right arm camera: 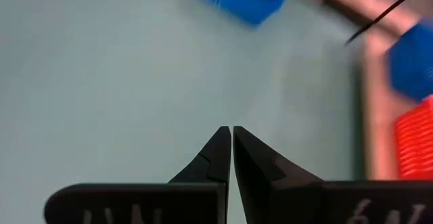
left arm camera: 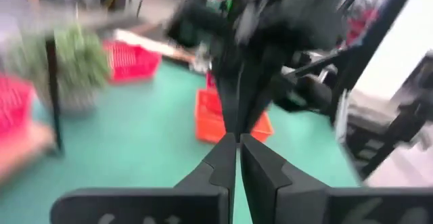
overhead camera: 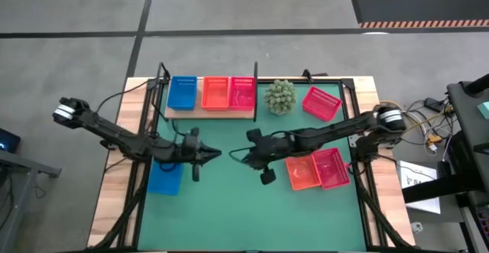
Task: Stack baskets on shelf by color
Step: Stack the blue bin on the blue bin on the shelf
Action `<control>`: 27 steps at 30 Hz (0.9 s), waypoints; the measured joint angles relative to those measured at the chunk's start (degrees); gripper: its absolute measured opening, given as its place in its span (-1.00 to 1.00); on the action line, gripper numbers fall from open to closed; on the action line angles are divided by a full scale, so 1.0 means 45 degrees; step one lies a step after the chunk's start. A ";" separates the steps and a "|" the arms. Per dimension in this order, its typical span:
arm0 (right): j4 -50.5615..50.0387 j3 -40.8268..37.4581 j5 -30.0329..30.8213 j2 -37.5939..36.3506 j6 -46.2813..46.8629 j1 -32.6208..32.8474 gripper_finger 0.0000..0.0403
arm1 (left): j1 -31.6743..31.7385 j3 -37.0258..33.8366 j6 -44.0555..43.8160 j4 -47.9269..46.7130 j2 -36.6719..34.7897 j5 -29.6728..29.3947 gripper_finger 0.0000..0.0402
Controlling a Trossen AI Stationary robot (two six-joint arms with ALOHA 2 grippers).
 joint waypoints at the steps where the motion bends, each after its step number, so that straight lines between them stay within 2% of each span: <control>1: 0.0589 -0.0428 0.0003 -0.0299 -0.0090 -0.0003 -0.95 | -0.0090 0.0047 -0.0969 -0.0038 0.0231 -0.0003 -0.97; 4: 0.1702 -0.1476 0.0008 -0.0992 -0.0313 -0.0008 -0.95 | -0.0504 0.0427 -0.4021 -0.1073 0.0851 0.0014 -0.98; 6: 0.2053 -0.1983 0.0008 -0.1380 -0.0533 -0.0008 -0.95 | -0.0801 0.1154 -0.6661 -0.3106 0.1175 -0.0034 -0.99; 9: 0.2422 -0.2428 0.0008 -0.1930 -0.0788 -0.0027 -0.95 | -0.1519 0.3001 -1.0519 -0.8545 0.1984 -0.0146 -1.00; 11: 0.2561 -0.2652 0.0008 -0.2117 -0.0840 -0.0062 -0.95 | -0.2005 0.4610 -1.2799 -1.2501 0.2702 0.0466 -1.00; 14: 0.2572 -0.2889 0.0012 -0.2218 -0.0912 -0.0146 -0.95 | -0.2535 0.6971 -1.5025 -1.7439 0.3823 0.1617 -1.00; 16: 0.2691 -0.2927 0.0013 -0.2230 -0.0945 -0.0194 -0.95 | -0.2716 0.8010 -1.6009 -1.9970 0.4553 0.2231 -1.00; 18: 0.2719 -0.2928 0.0012 -0.2189 -0.0997 -0.0239 -0.95 | -0.2742 0.8553 -1.6301 -2.1209 0.5132 0.2980 -1.00; 20: 0.2717 -0.2928 0.0012 -0.2078 -0.1045 -0.0309 -0.95 | -0.2732 0.8609 -1.6298 -2.1570 0.5452 0.3801 -1.00; 27: 0.2635 -0.3034 0.0013 -0.1988 -0.1043 -0.0464 -0.95 | -0.2727 0.8010 -1.6632 -2.1359 0.5190 0.5274 -1.00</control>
